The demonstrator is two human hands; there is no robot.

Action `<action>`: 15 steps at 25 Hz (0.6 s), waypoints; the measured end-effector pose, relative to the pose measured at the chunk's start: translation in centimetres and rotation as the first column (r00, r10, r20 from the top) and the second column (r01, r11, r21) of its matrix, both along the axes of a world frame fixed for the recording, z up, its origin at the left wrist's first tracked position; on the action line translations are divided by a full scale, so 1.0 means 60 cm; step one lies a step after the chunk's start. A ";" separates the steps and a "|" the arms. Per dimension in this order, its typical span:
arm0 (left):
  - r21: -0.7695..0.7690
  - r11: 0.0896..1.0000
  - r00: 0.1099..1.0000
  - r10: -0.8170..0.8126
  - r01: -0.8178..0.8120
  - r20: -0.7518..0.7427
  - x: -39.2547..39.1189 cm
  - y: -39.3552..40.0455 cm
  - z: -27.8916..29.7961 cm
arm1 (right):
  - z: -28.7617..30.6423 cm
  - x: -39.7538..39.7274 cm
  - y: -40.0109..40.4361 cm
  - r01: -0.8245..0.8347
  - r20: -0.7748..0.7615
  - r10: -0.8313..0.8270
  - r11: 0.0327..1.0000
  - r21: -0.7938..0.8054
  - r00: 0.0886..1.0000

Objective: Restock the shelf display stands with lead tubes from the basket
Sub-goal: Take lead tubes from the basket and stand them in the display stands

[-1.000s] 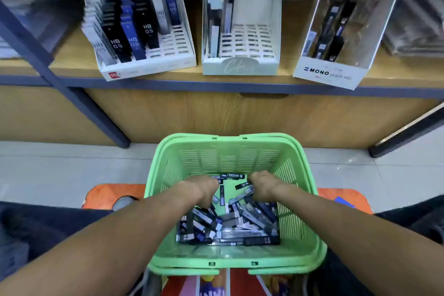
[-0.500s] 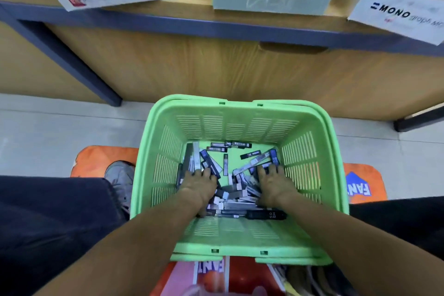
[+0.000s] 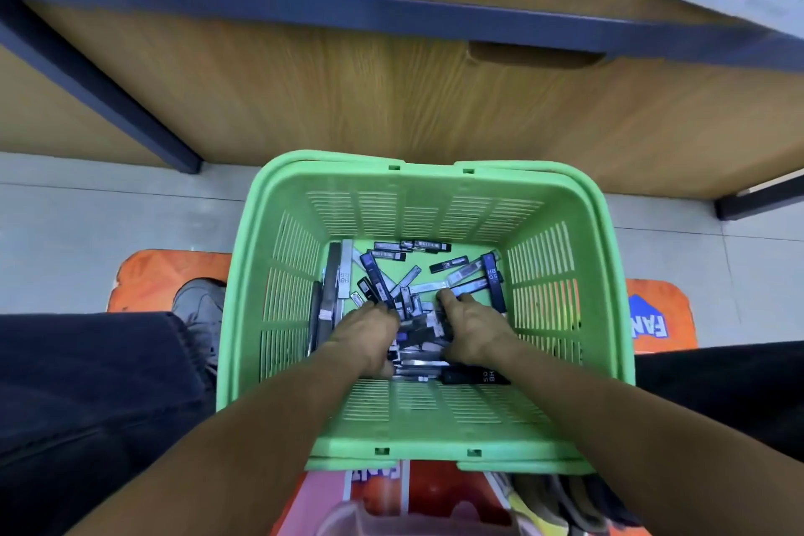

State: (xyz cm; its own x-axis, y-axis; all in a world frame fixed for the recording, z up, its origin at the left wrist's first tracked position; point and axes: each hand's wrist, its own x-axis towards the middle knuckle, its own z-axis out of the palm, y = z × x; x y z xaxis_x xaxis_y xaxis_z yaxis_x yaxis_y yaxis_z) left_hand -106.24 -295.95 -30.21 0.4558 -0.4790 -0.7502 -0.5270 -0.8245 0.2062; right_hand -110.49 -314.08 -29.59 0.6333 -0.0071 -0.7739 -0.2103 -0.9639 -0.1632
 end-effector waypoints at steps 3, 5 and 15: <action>-0.035 0.999 0.999 0.017 -0.018 -0.029 -0.004 -0.003 0.001 | -0.001 0.000 -0.005 0.022 0.029 -0.023 0.999 0.041 0.999; -0.036 0.999 0.999 0.034 -0.035 -0.027 -0.004 -0.002 0.001 | -0.001 -0.001 -0.010 0.025 0.036 -0.027 0.998 0.057 0.999; -0.091 0.992 0.995 0.083 -0.088 -0.060 0.005 -0.012 0.013 | -0.005 0.010 -0.028 0.146 -0.054 -0.139 0.976 0.164 0.989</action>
State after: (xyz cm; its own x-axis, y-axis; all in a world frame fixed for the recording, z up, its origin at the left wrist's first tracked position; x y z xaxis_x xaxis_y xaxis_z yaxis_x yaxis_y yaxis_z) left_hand -105.92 -296.69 -29.45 0.4567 -0.5094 -0.7294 -0.4411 -0.8416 0.3116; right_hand -109.89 -315.78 -29.87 0.6022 0.0370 -0.7975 -0.3532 -0.8835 -0.3077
